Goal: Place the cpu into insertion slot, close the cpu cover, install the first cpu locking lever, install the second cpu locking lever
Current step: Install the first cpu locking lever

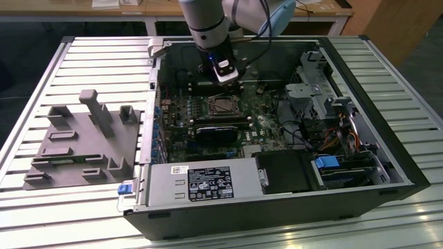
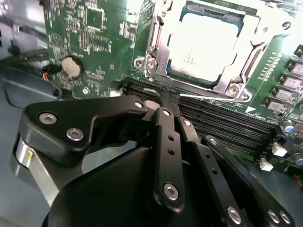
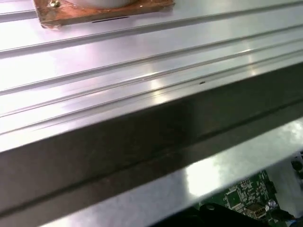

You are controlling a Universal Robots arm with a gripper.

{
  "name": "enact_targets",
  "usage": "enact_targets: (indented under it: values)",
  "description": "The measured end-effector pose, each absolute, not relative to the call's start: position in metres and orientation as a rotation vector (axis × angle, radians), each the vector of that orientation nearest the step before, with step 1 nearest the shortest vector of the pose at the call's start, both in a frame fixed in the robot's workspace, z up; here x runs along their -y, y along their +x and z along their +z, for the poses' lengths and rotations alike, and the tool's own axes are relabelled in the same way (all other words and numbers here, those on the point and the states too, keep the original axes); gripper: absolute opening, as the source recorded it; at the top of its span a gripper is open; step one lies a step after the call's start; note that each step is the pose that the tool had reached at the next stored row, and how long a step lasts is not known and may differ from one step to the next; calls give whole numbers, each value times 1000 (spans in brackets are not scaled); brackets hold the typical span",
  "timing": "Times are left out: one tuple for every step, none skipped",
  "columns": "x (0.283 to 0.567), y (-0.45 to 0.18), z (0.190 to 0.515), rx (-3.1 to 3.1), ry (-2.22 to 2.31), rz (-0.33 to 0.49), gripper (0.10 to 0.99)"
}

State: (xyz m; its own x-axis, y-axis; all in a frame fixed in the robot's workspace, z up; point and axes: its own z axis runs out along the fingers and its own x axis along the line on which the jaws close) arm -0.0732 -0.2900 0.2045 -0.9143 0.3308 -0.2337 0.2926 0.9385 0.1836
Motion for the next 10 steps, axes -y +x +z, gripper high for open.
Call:
enact_targets:
  values:
    - [290, -73, 204, -2835, 451, 210, 106]
    - [290, -73, 204, -2837, 437, 206, 106]
    - [290, -73, 204, -2839, 426, 202, 106]
    - [290, -73, 203, -2841, 417, 196, 106]
    - [290, -73, 203, -2842, 410, 193, 106]
    - [290, -73, 202, -2843, 403, 189, 106]
    - [290, -73, 202, -2844, 397, 187, 106]
    - [290, -73, 202, -2845, 391, 187, 106]
    - [290, -73, 201, -2846, 385, 188, 106]
    - [290, -73, 201, -2847, 379, 188, 106]
